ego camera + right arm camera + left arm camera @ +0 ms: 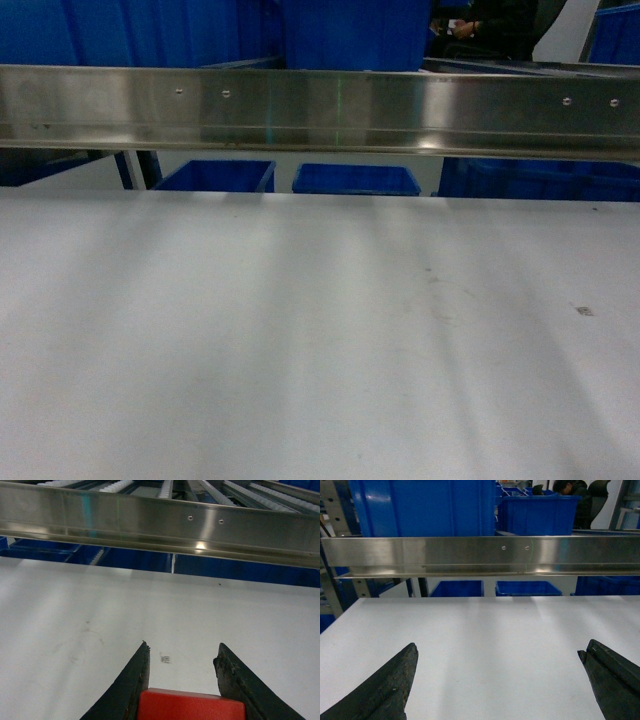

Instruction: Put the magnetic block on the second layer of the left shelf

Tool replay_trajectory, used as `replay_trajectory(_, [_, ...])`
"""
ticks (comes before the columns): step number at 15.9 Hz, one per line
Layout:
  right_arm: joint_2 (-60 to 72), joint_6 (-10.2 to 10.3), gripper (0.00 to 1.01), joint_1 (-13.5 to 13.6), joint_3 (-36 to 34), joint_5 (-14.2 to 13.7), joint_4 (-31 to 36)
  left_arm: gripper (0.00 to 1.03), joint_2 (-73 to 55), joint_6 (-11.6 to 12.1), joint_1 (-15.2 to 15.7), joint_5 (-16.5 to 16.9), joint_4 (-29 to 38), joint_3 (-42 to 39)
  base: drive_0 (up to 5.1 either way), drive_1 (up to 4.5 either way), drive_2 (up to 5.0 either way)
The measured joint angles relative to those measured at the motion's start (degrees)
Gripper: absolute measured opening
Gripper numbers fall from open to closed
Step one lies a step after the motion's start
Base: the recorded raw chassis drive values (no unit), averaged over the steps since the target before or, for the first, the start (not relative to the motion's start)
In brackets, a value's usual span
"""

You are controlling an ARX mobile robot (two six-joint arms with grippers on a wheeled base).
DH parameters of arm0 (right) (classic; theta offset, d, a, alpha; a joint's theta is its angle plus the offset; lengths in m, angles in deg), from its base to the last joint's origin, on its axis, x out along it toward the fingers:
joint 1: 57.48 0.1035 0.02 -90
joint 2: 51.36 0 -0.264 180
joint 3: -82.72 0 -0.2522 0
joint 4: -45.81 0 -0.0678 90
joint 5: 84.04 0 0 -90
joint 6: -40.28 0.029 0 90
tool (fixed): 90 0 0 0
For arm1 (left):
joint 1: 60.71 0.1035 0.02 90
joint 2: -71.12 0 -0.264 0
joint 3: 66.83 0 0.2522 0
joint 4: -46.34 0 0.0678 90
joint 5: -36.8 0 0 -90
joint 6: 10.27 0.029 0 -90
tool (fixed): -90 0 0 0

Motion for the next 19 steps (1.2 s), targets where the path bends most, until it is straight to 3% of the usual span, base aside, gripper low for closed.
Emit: replay_trajectory(19, [0.0, 0.0, 0.34, 0.0, 0.0, 0.0, 0.1, 0.98, 0.0, 0.0, 0.0, 0.0, 0.0, 0.0, -5.0, 2.46, 2.5])
